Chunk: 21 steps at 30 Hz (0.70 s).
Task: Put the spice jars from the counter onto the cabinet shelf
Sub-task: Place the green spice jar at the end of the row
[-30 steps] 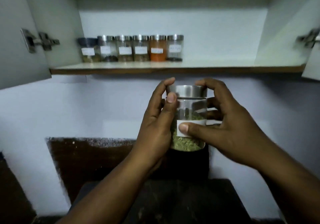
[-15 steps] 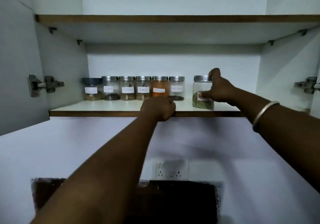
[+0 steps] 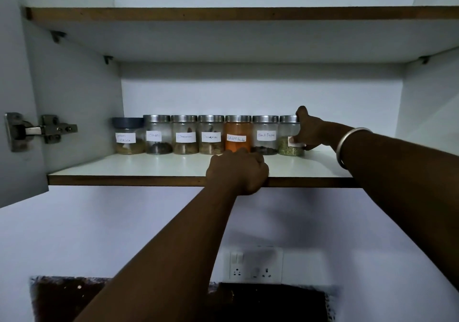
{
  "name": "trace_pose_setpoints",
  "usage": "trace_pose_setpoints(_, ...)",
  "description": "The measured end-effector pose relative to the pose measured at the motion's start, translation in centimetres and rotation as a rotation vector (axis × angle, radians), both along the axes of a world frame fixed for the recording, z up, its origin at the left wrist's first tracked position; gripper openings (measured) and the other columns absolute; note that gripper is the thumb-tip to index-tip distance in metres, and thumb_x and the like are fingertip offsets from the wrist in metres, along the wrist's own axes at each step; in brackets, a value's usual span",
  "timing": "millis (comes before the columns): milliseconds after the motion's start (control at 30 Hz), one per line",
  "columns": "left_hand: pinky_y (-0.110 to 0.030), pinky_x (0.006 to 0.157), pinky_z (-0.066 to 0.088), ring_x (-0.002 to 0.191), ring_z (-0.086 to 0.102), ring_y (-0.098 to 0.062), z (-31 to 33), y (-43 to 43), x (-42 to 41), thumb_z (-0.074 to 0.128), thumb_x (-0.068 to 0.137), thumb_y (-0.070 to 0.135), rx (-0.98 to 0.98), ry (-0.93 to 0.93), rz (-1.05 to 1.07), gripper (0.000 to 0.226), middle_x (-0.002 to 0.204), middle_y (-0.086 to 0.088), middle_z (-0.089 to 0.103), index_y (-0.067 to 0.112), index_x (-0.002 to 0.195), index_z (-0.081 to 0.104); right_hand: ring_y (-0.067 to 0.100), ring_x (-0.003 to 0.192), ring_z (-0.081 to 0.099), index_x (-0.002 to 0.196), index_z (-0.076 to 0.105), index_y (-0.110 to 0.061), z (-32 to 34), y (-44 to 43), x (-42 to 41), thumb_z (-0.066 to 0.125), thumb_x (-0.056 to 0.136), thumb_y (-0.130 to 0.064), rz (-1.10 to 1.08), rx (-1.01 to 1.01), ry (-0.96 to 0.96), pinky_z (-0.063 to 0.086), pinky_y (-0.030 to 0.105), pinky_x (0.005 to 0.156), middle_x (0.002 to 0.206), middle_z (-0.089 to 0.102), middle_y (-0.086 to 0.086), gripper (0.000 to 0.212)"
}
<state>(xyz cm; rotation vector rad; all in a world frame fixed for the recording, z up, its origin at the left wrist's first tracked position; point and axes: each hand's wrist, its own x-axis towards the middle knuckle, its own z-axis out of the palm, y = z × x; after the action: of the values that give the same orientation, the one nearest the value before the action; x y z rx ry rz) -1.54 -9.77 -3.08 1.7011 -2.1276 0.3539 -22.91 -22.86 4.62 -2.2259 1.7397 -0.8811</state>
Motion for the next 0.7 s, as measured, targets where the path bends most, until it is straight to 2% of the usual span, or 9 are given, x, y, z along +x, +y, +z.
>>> trace_pose_setpoints(167, -0.050, 0.095, 0.044, 0.128, 0.054, -0.038, -0.2, -0.1, -0.1, 0.025, 0.104, 0.049, -0.034, -0.011, 0.009, 0.049, 0.141, -0.007, 0.059, 0.036, 0.138, 0.057, 0.031, 0.082, 0.060, 0.122, 0.029, -0.014, 0.0, -1.1, 0.1, 0.077, 0.089, -0.007, 0.009, -0.004, -0.009, 0.063, 0.056, 0.075, 0.114, 0.053, 0.024, 0.059)
trace_pose_setpoints(267, -0.045, 0.085, 0.039, 0.126, 0.056, -0.038, -0.4, -0.2, -0.2, 0.027, 0.105, 0.048, -0.082, -0.015, 0.006, 0.047, 0.140, -0.006, 0.060, 0.036, 0.137, 0.059, 0.034, 0.090, 0.060, 0.133, 0.027, -0.016, 0.0, -1.1, -0.2, 0.076, 0.090, -0.007, 0.022, 0.025, -0.035, 0.062, 0.056, 0.078, 0.131, 0.051, 0.028, 0.066)
trace_pose_setpoints(300, -0.044, 0.083, 0.037, 0.125, 0.057, -0.037, -0.4, -0.2, -0.2, 0.028, 0.105, 0.048, -0.095, -0.009, 0.005, 0.046, 0.138, -0.006, 0.061, 0.036, 0.136, 0.060, 0.036, 0.097, 0.061, 0.146, 0.018, -0.020, -0.1, -0.9, -0.2, 0.075, 0.091, -0.008, 0.027, 0.047, -0.049, 0.061, 0.056, 0.081, 0.140, 0.048, 0.028, 0.080)
trace_pose_setpoints(333, -0.042, 0.082, 0.036, 0.123, 0.059, -0.036, -0.3, -0.1, -0.1, 0.029, 0.105, 0.047, -0.107, -0.001, 0.001, 0.045, 0.136, -0.006, 0.063, 0.035, 0.133, 0.062, 0.039, 0.106, 0.062, 0.157, -0.002, -0.027, -0.3, -0.5, -0.2, 0.074, 0.093, -0.009, 0.031, 0.073, -0.079, 0.060, 0.057, 0.085, 0.149, 0.044, 0.026, 0.101)
trace_pose_setpoints(400, -0.039, 0.079, 0.037, 0.117, 0.062, -0.034, -0.3, 0.1, 0.0, 0.033, 0.104, 0.046, -0.126, 0.016, -0.012, 0.042, 0.130, -0.004, 0.066, 0.034, 0.126, 0.067, 0.042, 0.127, 0.056, 0.149, -0.041, -0.032, -0.9, 0.7, -0.1, 0.075, 0.093, -0.014, 0.018, 0.132, -0.203, 0.057, 0.055, 0.092, 0.163, 0.030, 0.023, 0.131)
trace_pose_setpoints(467, -0.038, 0.077, 0.038, 0.112, 0.064, -0.032, -0.3, 0.3, 0.1, 0.036, 0.102, 0.044, -0.143, 0.032, -0.028, 0.039, 0.123, -0.003, 0.069, 0.033, 0.119, 0.070, 0.038, 0.140, 0.047, 0.143, -0.048, -0.028, -1.1, 2.1, -0.1, 0.080, 0.089, -0.019, 0.010, 0.229, -0.293, 0.054, 0.050, 0.100, 0.169, 0.018, 0.019, 0.139)
trace_pose_setpoints(533, -0.036, 0.076, 0.038, 0.107, 0.066, -0.030, -0.4, 0.4, 0.1, 0.037, 0.101, 0.043, -0.157, 0.043, -0.035, 0.038, 0.116, -0.002, 0.071, 0.031, 0.113, 0.071, 0.032, 0.147, 0.038, 0.153, -0.035, -0.021, -0.9, 4.1, -0.3, 0.084, 0.083, -0.026, 0.014, 0.341, -0.237, 0.050, 0.044, 0.107, 0.171, 0.014, 0.011, 0.138)
trace_pose_setpoints(600, -0.035, 0.075, 0.039, 0.104, 0.067, -0.030, -0.4, 0.5, 0.1, 0.036, 0.098, 0.044, -0.170, 0.051, -0.043, 0.039, 0.112, -0.002, 0.073, 0.029, 0.109, 0.071, 0.028, 0.149, 0.034, 0.163, 0.000, -0.012, -0.6, 7.0, -0.1, 0.086, 0.078, -0.038, 0.045, 0.391, -0.124, 0.045, 0.038, 0.111, 0.170, 0.019, 0.006, 0.124)
trace_pose_setpoints(700, -0.035, 0.073, 0.041, 0.103, 0.068, -0.029, -0.6, 1.5, 0.1, 0.041, 0.099, 0.040, -0.208, 0.078, -0.102, 0.035, 0.111, -0.001, 0.074, 0.028, 0.106, 0.073, 0.024, 0.138, 0.045, 0.148, 0.047, -0.012, -2.1, 13.6, 0.9, 0.073, 0.075, -0.070, 0.126, 0.349, 0.189, 0.040, 0.034, 0.110, 0.156, 0.044, 0.003, 0.097)
